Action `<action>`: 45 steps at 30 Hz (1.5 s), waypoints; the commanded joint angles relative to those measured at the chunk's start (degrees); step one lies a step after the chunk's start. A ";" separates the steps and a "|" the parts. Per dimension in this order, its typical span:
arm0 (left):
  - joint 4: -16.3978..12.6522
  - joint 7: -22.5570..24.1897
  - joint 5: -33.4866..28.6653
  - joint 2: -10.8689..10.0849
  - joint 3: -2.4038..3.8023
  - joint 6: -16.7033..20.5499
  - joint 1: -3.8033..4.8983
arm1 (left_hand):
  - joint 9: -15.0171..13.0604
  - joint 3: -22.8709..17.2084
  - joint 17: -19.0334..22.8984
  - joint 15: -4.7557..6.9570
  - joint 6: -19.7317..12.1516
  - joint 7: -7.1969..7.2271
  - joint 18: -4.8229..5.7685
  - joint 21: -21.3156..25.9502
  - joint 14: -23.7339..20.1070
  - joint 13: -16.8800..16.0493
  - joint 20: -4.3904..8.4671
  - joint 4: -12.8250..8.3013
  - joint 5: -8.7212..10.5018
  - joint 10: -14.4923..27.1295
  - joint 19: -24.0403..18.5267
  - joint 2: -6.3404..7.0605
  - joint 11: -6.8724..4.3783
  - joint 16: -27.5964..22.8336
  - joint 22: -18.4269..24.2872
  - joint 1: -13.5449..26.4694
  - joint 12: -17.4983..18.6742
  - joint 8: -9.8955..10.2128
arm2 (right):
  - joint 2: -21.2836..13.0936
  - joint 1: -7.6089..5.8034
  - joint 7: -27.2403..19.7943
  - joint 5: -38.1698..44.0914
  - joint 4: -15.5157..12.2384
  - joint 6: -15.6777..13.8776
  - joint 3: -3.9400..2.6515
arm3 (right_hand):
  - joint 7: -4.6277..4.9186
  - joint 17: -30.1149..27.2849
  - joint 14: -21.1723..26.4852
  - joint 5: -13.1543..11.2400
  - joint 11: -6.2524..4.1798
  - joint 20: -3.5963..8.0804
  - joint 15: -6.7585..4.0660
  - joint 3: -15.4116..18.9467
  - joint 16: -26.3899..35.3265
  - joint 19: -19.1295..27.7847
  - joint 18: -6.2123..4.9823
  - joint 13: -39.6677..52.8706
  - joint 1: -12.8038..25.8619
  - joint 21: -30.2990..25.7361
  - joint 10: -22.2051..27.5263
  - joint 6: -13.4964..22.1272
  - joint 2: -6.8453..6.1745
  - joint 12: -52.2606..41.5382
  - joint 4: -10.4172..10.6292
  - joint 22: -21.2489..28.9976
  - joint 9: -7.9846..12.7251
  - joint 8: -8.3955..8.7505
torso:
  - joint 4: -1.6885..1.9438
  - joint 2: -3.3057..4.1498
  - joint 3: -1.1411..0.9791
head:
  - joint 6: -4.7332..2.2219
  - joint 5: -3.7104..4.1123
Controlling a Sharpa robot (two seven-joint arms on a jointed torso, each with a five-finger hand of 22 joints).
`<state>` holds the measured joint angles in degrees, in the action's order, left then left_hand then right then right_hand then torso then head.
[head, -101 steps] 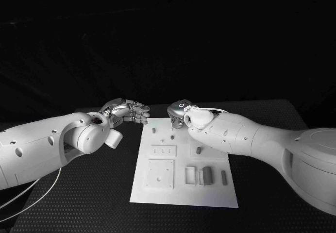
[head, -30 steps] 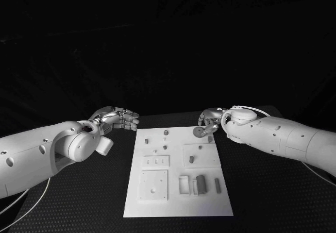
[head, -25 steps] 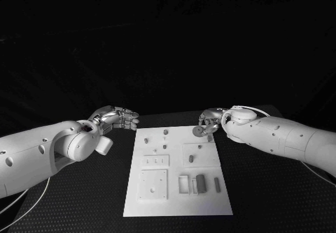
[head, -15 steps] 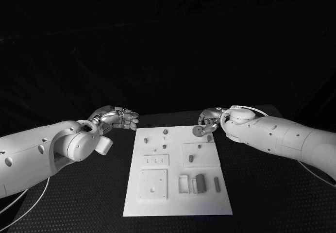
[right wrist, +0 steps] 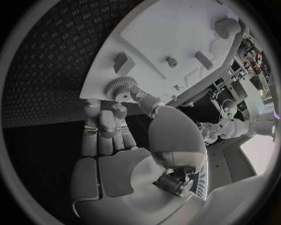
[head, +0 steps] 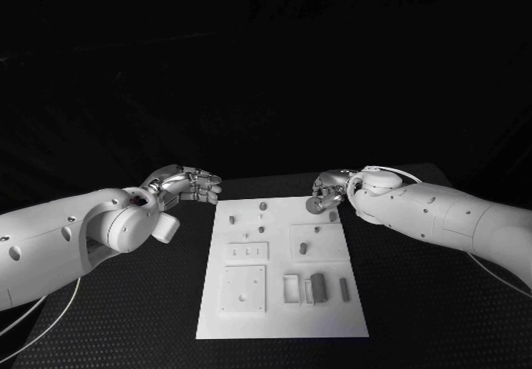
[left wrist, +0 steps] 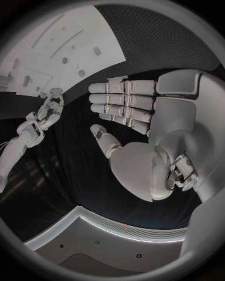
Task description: Assemble the parts on the task board
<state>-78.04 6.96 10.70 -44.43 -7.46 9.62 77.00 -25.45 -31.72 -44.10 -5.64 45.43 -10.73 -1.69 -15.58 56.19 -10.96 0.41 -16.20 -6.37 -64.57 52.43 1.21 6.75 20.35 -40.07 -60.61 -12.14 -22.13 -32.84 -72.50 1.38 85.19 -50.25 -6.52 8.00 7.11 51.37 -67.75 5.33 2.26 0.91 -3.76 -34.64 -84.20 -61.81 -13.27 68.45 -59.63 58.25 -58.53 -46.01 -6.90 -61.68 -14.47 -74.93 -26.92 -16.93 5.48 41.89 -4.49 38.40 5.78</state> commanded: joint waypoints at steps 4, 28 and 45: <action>-0.09 0.66 0.27 0.11 0.06 -0.89 0.07 | 0.06 0.04 -0.12 0.03 0.40 -0.19 -0.55 0.24 0.41 -0.06 -0.28 0.03 0.25 -0.43 0.21 0.29 -0.03 -0.41 -0.10 0.45 0.36 0.28 | 0.12 0.15 -0.51 0.18 0.49 1.60 0.02 | 1.27 0.01 -0.06 0.10 -0.28 0.10 -0.35 -0.08 -0.23 0.22 -1.73 -0.47 0.05 0.49 0.05 -3.81 1.21 -0.61 -0.93 -1.12 -0.53 -1.08 | -0.08 -0.01 0.02 | 0.41 -0.09; -0.12 0.58 0.28 0.07 0.06 -0.99 0.07 | 0.13 0.05 -0.24 0.03 0.40 -0.19 -0.55 0.29 0.43 -0.11 -0.28 0.04 0.26 -0.46 0.21 0.29 -0.03 -0.54 -0.14 0.46 0.46 0.28 | 1.75 1.39 0.04 3.57 3.26 3.01 0.71 | 1.26 -0.06 0.01 0.12 -0.29 0.03 -0.36 -0.13 -0.12 0.35 -1.73 -1.08 0.36 0.49 0.25 -4.05 1.48 -0.82 -1.32 -1.07 -0.68 -0.91 | -0.05 -0.03 -0.01 | 1.10 -0.19; 0.15 0.58 0.28 0.30 0.06 -1.15 0.06 | 0.17 0.05 -0.32 0.03 0.39 -0.19 -0.55 0.33 0.45 -0.14 -0.28 0.04 0.25 -0.48 0.22 0.27 -0.03 -0.63 -0.17 0.45 0.52 0.28 | 2.34 2.13 -1.35 3.07 4.09 6.18 1.20 | 1.02 -0.07 0.09 0.11 -0.48 -0.09 -0.48 -0.22 -0.11 0.51 -1.73 -1.60 1.03 0.47 0.35 -5.37 2.21 -1.13 -0.95 -1.07 -1.01 -1.32 | -0.11 -0.08 -0.01 | 1.65 -0.17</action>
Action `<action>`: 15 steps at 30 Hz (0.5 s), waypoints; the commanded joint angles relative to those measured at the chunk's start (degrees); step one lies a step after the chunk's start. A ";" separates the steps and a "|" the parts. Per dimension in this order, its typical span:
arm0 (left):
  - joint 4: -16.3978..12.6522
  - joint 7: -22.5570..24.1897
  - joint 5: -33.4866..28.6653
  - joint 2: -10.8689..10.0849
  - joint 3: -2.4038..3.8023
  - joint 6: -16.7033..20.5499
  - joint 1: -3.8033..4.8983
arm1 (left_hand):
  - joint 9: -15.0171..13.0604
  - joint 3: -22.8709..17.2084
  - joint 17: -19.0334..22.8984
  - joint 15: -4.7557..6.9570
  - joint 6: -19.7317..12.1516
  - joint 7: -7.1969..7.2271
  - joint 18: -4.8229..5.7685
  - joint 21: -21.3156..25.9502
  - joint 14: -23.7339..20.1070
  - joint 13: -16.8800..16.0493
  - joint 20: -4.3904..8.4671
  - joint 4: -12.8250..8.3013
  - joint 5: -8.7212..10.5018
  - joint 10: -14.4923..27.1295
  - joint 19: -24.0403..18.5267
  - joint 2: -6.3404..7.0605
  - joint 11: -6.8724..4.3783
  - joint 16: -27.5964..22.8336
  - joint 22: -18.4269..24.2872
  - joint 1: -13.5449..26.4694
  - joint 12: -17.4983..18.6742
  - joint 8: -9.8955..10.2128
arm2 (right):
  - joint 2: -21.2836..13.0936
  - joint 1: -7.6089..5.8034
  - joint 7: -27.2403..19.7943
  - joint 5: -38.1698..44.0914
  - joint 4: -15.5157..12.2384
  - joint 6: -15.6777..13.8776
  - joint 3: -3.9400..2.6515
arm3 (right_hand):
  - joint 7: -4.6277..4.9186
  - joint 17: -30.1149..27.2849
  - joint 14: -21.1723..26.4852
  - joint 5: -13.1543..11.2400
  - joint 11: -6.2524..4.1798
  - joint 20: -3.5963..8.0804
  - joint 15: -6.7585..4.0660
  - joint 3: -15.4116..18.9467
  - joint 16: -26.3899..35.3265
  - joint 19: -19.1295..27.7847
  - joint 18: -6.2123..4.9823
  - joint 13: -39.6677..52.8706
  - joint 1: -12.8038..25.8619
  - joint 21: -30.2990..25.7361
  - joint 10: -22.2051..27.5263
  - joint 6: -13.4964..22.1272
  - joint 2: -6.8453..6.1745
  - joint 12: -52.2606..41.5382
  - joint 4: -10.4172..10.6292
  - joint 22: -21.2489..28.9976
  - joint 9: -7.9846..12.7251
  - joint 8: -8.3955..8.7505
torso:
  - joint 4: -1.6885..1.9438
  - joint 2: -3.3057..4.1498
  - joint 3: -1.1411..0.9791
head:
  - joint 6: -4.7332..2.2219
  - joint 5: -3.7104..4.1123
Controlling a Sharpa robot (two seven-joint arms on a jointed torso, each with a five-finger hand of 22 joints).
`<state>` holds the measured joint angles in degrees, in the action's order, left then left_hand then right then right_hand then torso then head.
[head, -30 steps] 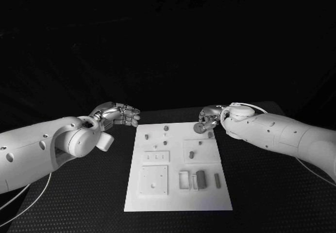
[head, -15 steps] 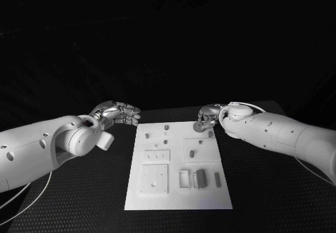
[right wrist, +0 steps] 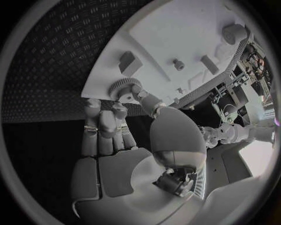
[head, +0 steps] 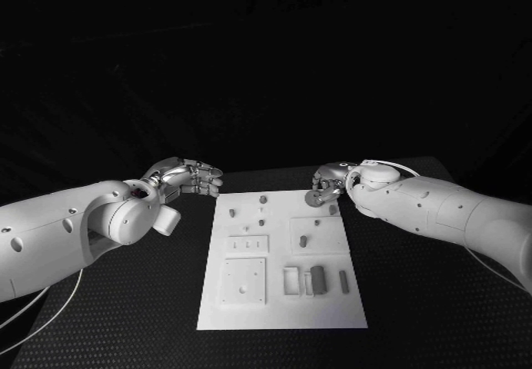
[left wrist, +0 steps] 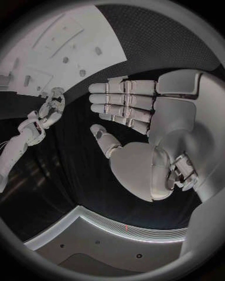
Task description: Assemble the parts on the task board
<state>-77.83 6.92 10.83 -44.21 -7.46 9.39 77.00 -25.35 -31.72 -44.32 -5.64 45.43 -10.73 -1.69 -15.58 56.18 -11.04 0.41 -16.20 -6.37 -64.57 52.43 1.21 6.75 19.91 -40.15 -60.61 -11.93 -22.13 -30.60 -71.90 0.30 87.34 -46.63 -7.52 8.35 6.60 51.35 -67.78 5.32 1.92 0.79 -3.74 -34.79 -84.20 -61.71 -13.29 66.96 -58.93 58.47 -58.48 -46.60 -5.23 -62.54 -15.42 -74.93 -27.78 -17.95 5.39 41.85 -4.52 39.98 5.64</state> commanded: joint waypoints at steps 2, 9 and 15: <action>-0.06 0.61 0.15 0.07 0.05 -0.93 0.06 | 0.08 0.05 -0.11 0.03 0.39 -0.19 -0.55 0.33 0.45 -0.06 -0.28 0.04 0.25 -0.48 0.22 0.27 -0.03 -0.20 -0.09 0.45 0.31 0.28 | 0.03 1.54 -0.52 -0.73 0.50 7.53 0.84 | 1.34 -0.06 0.08 0.12 -0.33 0.00 -0.68 -0.21 -0.12 0.38 -1.71 -0.35 0.88 0.27 0.17 -5.31 2.18 -0.40 0.67 -1.06 -0.26 -0.44 | -0.02 -0.02 0.00 | 0.07 -0.04; -0.17 0.63 0.15 -0.04 0.05 -0.89 0.06 | 0.09 0.05 -0.14 0.03 0.39 -0.19 -0.55 0.35 0.46 -0.07 -0.28 0.04 0.25 -0.49 0.22 0.27 -0.03 -0.23 -0.10 0.45 0.34 0.28 | -0.03 1.54 -0.74 -1.42 0.41 7.53 0.84 | 0.68 -0.09 -0.28 0.12 -0.96 0.18 -1.27 -0.30 -0.26 0.30 -1.71 -1.02 1.80 0.60 -0.44 -7.14 5.33 -0.79 0.80 -1.14 -0.68 -0.99 | 0.00 -0.02 0.00 | 0.10 -0.05; -0.22 0.65 0.15 -0.15 0.05 -0.83 0.06 | 0.10 0.05 -0.17 0.03 0.40 -0.19 -0.55 0.35 0.47 -0.08 -0.28 0.04 0.25 -0.50 0.22 0.27 -0.03 -0.26 -0.11 0.45 0.35 0.28 | -0.25 1.54 -0.81 -1.38 -0.26 5.80 0.84 | 0.18 -0.12 -0.51 0.13 -1.44 0.31 -1.71 -0.33 -0.30 0.26 -1.71 -1.46 2.02 0.84 -0.85 -8.41 7.30 -1.06 -0.35 -1.14 -1.22 -1.47 | -0.04 -0.03 -0.02 | 0.13 -0.08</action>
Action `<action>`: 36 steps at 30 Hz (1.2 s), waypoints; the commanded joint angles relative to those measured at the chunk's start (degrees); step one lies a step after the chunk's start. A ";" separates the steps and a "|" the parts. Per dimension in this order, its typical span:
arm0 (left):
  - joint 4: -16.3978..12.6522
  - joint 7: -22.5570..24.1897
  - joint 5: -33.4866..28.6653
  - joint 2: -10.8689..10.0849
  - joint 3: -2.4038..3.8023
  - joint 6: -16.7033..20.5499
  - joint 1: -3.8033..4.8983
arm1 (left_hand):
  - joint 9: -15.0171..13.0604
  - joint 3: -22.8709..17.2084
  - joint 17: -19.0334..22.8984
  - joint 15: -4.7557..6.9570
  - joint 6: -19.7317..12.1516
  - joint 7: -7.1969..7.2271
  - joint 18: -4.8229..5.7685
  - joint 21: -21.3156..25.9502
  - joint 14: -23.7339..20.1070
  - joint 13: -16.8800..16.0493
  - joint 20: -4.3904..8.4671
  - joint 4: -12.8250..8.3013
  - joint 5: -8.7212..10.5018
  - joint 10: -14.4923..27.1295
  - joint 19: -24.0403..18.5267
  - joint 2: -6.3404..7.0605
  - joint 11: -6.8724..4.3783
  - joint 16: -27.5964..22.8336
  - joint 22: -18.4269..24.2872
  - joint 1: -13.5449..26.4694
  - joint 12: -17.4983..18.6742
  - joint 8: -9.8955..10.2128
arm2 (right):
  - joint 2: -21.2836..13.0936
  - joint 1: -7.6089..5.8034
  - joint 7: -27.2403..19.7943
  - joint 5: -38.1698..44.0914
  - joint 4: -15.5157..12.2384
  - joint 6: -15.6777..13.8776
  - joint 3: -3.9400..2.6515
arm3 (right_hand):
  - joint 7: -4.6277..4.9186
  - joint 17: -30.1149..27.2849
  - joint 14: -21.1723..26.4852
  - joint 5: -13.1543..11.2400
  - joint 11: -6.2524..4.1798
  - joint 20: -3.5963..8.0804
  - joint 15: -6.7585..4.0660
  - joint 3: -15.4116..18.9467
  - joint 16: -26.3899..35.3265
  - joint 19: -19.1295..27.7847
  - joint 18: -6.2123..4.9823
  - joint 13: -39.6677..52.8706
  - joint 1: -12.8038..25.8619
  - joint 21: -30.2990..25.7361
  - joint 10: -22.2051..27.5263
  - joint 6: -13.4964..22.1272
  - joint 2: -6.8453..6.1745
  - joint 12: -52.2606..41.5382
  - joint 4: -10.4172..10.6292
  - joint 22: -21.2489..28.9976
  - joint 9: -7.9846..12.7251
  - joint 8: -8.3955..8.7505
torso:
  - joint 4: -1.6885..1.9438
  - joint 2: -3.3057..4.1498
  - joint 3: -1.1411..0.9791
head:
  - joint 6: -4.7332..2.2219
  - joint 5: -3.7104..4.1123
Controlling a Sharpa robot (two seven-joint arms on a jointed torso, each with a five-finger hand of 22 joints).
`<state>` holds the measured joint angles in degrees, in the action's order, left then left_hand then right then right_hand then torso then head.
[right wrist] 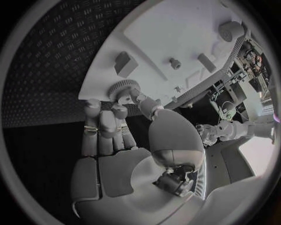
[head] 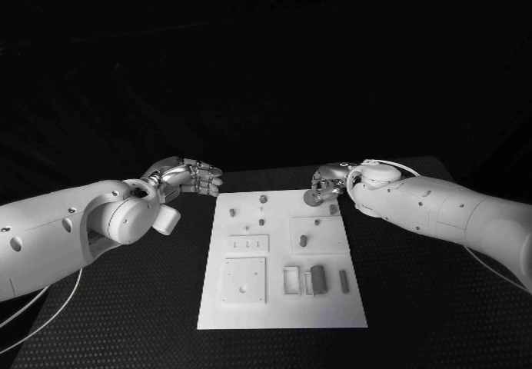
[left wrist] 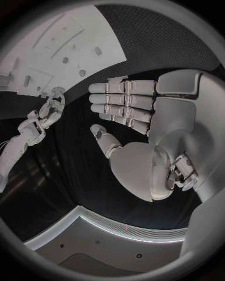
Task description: Assemble the parts on the task board
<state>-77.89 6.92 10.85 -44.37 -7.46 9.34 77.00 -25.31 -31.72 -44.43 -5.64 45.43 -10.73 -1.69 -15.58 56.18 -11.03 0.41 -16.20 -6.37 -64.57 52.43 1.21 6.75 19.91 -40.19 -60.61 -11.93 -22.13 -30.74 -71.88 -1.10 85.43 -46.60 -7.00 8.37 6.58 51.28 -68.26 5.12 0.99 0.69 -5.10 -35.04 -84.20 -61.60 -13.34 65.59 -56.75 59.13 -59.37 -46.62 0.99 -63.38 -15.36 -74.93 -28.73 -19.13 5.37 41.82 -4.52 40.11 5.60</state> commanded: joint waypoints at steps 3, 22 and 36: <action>-0.21 0.66 0.13 -0.02 0.05 -0.77 0.06 | 0.06 0.05 -0.07 0.04 0.40 -0.19 -0.55 0.36 0.48 -0.09 -0.28 0.04 0.25 -0.51 0.22 0.27 -0.03 -0.27 -0.07 0.45 0.36 0.27 | -0.35 1.50 0.84 1.25 -1.21 2.93 0.82 | -0.02 -0.06 -0.20 0.35 -0.70 0.49 -0.53 -0.13 -0.34 0.03 -1.66 -0.26 -0.15 0.31 -0.24 -8.89 1.92 -0.38 -0.94 -1.13 -0.57 -0.49 | -0.03 0.01 -0.03 | -0.03 0.01; 0.01 0.76 0.27 -0.43 0.05 -0.50 0.06 | 0.10 0.04 -0.17 0.04 0.43 -0.18 -0.55 0.40 0.52 -0.14 -0.27 0.01 0.25 -0.54 0.24 0.27 -0.04 -0.37 -0.11 0.40 0.43 0.25 | -2.98 -0.27 6.62 9.77 -13.02 -10.94 -0.94 | -0.68 0.76 -2.04 0.34 -1.36 1.22 -1.17 -0.16 -0.78 -1.02 -1.66 -1.02 -1.20 1.03 -1.85 -10.28 1.14 -0.89 -1.30 -1.09 -1.51 -0.95 | -0.07 0.00 -0.05 | -0.69 0.06; 0.31 0.79 0.28 -0.26 0.05 -0.50 0.06 | 0.14 0.05 -0.25 0.04 0.43 -0.18 -0.55 0.42 0.54 -0.16 -0.27 0.00 0.25 -0.56 0.25 0.28 -0.03 -0.44 -0.14 0.39 0.48 0.25 | -1.29 -0.43 7.55 12.76 -15.50 -10.58 -0.97 | -0.75 0.99 -2.45 0.35 -1.43 1.34 -1.24 -0.14 -0.81 -1.26 -1.66 -1.25 -1.30 1.13 -2.17 -10.40 0.76 -0.87 -1.17 -1.05 -1.62 -0.89 | 0.13 0.02 -0.02 | -1.06 0.27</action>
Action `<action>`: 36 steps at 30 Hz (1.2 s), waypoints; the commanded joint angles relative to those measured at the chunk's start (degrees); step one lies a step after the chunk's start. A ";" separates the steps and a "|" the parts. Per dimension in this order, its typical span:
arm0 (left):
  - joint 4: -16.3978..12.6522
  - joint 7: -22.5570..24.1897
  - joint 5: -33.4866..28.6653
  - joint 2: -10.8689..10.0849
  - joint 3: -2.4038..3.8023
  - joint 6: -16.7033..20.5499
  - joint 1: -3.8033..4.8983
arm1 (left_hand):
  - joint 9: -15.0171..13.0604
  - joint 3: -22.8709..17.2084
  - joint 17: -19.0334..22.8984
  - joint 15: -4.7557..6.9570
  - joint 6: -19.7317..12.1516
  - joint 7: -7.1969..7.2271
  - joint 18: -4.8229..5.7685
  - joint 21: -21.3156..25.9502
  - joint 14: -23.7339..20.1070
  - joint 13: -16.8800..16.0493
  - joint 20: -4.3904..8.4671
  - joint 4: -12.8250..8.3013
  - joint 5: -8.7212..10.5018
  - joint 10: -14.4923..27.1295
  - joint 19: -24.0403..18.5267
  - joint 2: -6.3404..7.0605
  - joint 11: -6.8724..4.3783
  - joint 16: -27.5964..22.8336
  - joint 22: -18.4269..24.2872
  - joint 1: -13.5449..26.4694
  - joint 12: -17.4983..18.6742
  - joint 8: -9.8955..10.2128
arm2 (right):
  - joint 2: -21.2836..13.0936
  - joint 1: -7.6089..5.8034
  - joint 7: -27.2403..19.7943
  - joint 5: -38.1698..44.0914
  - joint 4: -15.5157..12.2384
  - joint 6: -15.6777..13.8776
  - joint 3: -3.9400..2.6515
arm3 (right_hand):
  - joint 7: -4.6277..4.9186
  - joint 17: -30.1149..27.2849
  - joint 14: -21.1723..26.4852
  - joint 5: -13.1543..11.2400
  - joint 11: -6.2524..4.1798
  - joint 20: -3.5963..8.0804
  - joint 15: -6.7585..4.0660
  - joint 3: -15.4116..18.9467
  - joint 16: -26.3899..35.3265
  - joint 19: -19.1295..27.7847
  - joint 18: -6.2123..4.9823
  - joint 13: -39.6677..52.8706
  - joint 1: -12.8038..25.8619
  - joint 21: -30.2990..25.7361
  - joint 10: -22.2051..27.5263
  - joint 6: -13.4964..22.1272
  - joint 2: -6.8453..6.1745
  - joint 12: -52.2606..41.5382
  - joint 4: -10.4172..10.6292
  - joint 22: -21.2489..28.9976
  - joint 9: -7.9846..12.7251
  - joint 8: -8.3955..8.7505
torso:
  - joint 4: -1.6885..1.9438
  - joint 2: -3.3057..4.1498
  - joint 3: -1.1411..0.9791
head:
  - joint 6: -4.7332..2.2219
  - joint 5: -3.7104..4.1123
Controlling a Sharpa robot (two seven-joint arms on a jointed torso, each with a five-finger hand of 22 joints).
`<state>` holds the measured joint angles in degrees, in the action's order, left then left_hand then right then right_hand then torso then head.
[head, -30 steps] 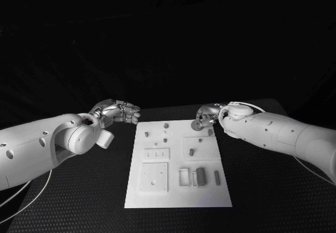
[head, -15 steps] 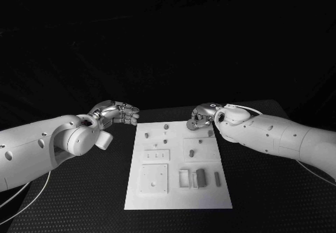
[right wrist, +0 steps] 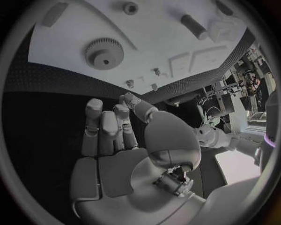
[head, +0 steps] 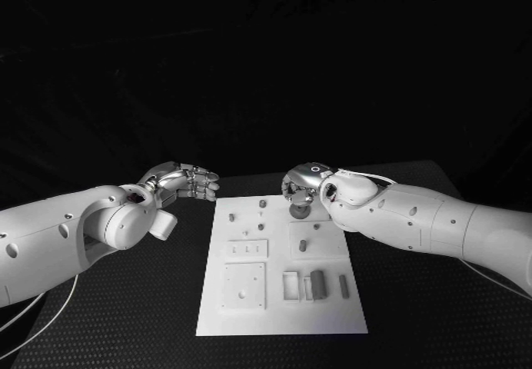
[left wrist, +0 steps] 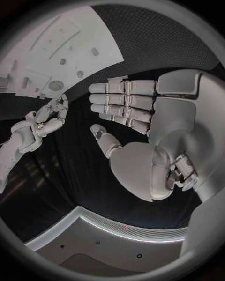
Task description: Assemble the parts on the task board
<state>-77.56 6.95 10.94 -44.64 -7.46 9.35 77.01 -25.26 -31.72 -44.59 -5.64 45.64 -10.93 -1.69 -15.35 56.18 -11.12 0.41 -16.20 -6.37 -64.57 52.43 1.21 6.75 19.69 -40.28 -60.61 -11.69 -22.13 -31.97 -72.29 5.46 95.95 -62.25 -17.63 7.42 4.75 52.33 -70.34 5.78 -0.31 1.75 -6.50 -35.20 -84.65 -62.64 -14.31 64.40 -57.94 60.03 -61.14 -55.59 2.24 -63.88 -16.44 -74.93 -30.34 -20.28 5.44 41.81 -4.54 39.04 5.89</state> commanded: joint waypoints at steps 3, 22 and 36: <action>0.00 0.73 0.19 -0.07 0.05 -0.52 0.06 | 0.10 0.05 -0.10 0.05 0.22 0.03 -0.54 0.20 0.55 -0.08 -0.27 0.00 0.25 -0.57 0.25 0.29 -0.03 -0.24 -0.06 0.40 0.27 0.25 | -0.18 -0.02 1.06 2.12 0.37 0.96 -0.02 | 1.09 -0.29 -0.28 -0.32 -0.13 0.30 0.15 0.04 -0.29 -0.22 -0.69 -0.13 -0.08 0.21 -0.43 -1.34 -0.65 -0.32 -0.09 -1.03 0.00 0.36 | 0.01 0.03 -0.02 | 0.01 -0.05; 0.41 0.65 0.19 0.17 0.04 -0.72 0.05 | 0.15 0.08 -0.18 0.04 0.20 0.02 -0.53 0.24 0.57 -0.12 -0.27 0.03 0.26 -0.58 0.26 0.30 -0.02 -0.33 -0.09 0.44 0.33 0.26 | -0.16 0.03 0.48 -1.99 4.15 7.24 0.11 | 5.35 -0.95 2.13 -0.35 3.93 -0.43 3.93 -0.83 0.26 0.52 -0.69 -0.47 0.43 -0.92 3.63 10.74 -13.97 -0.38 3.94 -0.87 3.61 8.05 | 0.01 0.04 -0.12 | 0.19 -0.13; 0.97 0.68 0.19 0.58 0.04 -0.98 -0.06 | 0.18 0.08 -0.23 0.04 0.17 0.00 -0.53 0.27 0.58 -0.13 -0.27 0.05 0.26 -0.58 0.26 0.28 -0.02 -0.40 -0.10 0.46 0.38 0.27 | 0.49 1.21 -0.53 -3.41 6.02 8.24 0.47 | 5.46 -0.73 2.78 -0.45 4.06 -0.67 4.09 -0.84 -0.04 1.01 -0.69 -0.50 0.22 -0.93 4.50 10.26 -13.81 -1.15 5.54 -1.08 3.44 7.38 | 0.03 0.04 -0.10 | 0.49 -0.25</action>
<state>-76.60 6.93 11.00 -44.24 -7.48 9.28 76.93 -25.15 -31.72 -44.74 -5.43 45.64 -10.93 -1.69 -15.36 56.39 -11.20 0.41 -16.20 -6.37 -64.70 52.43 1.21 6.63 19.69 -40.31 -60.61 -11.70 -22.13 -31.63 -71.12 5.98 93.33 -56.30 -10.69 7.89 8.16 51.56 -67.87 5.54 3.87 1.12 -2.62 -36.06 -84.65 -62.02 -14.15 63.87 -57.48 59.34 -57.10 -47.07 -11.78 -64.71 -11.13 -74.93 -26.84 -12.68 5.46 41.85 -4.65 39.45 5.68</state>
